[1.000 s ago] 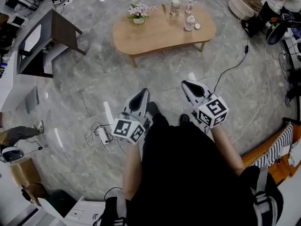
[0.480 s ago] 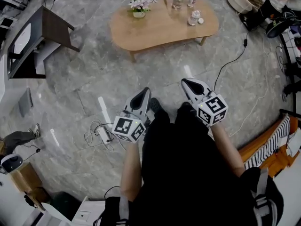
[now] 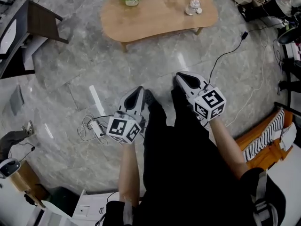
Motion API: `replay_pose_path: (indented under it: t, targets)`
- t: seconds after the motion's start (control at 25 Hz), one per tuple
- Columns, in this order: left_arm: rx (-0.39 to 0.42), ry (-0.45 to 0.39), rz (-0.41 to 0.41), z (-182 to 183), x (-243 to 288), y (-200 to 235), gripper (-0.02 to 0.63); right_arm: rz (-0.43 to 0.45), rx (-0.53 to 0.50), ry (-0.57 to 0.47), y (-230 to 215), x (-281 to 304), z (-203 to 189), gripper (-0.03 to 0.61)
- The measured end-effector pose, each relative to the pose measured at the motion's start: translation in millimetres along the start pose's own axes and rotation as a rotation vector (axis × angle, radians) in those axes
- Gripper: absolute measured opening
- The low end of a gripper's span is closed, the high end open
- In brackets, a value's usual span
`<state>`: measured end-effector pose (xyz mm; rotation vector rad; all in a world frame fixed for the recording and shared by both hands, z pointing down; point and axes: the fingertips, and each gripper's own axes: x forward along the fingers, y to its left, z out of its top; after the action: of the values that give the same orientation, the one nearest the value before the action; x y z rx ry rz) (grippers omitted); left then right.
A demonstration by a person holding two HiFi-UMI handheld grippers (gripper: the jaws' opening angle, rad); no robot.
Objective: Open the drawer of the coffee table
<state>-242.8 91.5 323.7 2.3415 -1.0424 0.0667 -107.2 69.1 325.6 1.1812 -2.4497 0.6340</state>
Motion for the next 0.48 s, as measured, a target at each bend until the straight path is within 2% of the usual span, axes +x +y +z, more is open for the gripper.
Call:
replay_pose_path:
  t: [0.24, 0.48]
  targets:
    - [-0.103, 0.012, 0.005, -26, 38, 5, 0.011, 0.012, 0.018, 0.021, -46, 18, -20, 0.012]
    - [-0.18, 0.02, 0.107, -78, 89, 17, 0.011, 0.067, 0.061, 0.073, -105, 40, -84, 0.012]
